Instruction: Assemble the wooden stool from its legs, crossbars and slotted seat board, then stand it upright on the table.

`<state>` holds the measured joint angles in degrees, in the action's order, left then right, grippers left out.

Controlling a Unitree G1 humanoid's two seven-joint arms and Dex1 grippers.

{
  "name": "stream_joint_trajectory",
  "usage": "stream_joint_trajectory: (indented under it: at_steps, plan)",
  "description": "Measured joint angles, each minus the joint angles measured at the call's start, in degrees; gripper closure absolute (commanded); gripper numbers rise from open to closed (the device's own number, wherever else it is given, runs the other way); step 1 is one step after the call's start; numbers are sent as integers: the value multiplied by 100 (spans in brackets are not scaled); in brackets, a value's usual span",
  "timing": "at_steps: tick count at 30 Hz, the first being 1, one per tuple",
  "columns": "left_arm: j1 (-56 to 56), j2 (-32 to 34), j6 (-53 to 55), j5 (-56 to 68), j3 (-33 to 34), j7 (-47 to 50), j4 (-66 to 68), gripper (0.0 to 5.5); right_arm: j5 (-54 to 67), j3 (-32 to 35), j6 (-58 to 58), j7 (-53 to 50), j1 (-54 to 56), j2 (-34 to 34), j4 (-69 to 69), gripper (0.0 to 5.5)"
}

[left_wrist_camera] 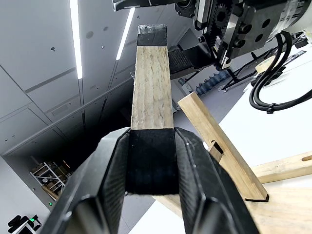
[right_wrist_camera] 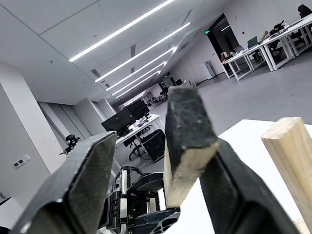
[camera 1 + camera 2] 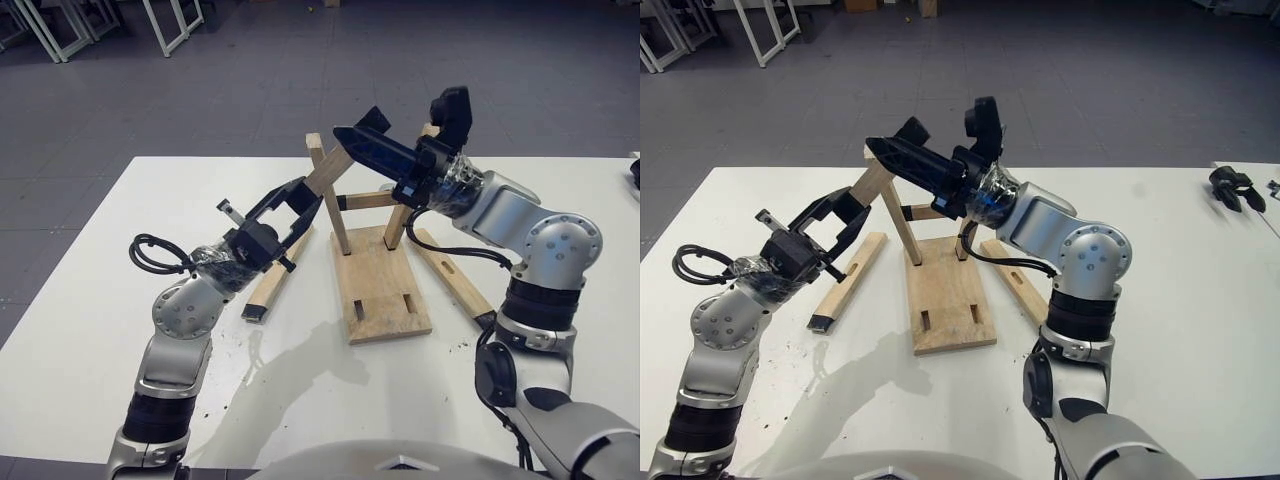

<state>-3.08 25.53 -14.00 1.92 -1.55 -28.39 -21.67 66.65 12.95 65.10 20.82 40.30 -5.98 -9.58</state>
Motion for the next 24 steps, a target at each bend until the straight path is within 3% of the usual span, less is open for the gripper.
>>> stream_joint_trajectory:
  at_steps: [11,17,21,24]
  plan:
    - [0,146,-55,194,16,-164,22,421,-350,-417,-387,481,0,-501,6,508]
    - [-5,186,5,166,12,-189,126,331,-361,-461,-430,581,4,-606,7,509]
    - [137,330,-143,-77,9,-228,376,329,-414,-364,-432,588,-38,-994,-22,509]
    - [704,500,-413,-405,14,-224,869,329,-834,-222,-514,576,-637,-1653,-193,509]
